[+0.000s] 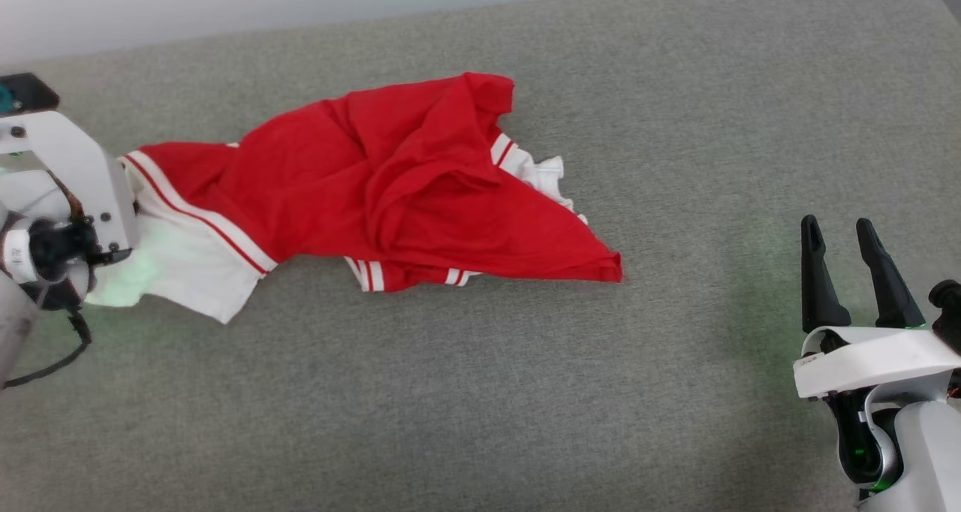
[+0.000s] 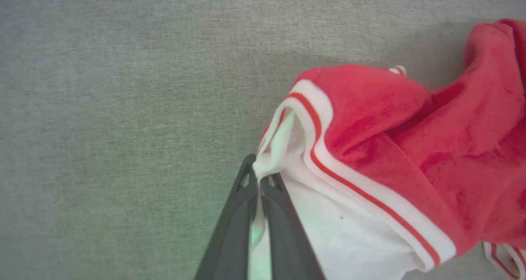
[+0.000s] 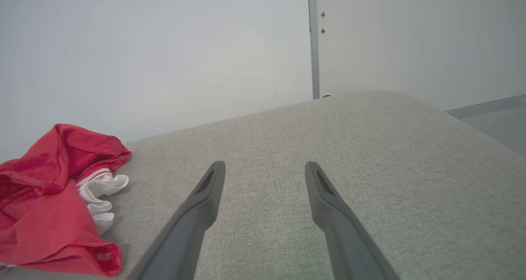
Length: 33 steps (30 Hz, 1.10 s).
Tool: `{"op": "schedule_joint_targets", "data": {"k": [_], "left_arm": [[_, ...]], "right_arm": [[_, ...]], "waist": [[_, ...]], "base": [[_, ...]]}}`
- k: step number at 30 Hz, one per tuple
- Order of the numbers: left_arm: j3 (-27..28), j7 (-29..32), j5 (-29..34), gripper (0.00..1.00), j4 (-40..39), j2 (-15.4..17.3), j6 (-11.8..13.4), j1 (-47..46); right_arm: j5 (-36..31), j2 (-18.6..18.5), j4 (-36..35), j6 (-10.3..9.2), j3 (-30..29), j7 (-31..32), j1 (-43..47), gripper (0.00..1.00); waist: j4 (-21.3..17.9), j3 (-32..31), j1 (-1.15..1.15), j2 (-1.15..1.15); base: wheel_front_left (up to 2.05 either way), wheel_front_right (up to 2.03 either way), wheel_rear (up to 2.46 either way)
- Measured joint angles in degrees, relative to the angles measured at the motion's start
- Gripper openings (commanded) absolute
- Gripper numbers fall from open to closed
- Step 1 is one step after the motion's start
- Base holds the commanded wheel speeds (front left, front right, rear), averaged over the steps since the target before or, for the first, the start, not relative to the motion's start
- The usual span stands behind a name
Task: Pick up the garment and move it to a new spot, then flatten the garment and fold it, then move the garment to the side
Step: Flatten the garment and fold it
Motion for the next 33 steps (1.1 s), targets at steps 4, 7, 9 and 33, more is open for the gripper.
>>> {"op": "schedule_joint_targets", "data": {"k": [4, 7, 9, 33], "left_arm": [[0.6, -1.5, -0.9, 0.95, -0.5, -2.1, -1.0, 0.3], [0.2, -3.8, 0.1, 1.00, -0.5, -2.7, -2.0, 0.5], [0.5, -7.0, 0.8, 1.00, -0.6, -3.0, -2.6, 0.5], [17.7, -46.1, 29.5, 1.00, -31.7, -13.4, 10.3, 30.6]], "right_arm": [[-0.1, -0.5, 0.0, 0.00, 0.3, 0.0, -0.4, 1.00], [-0.1, -1.7, 0.4, 0.00, 1.8, 0.0, -0.6, 1.00], [-0.2, -3.0, 0.7, 0.00, 3.2, 0.2, -1.1, 1.00], [20.7, -29.5, -7.7, 0.01, 26.1, 42.6, -18.2, 1.00]], "waist": [[0.8, -0.1, 0.00, 0.00], [1.6, -0.2, 0.00, 0.00], [2.2, -0.3, 0.00, 0.00], [18.3, -1.4, 0.00, 0.00]], "base": [[0.00, 0.00, 0.00], [0.00, 0.00, 0.00], [0.00, 0.00, 0.00], [0.00, 0.00, 0.00]]}}
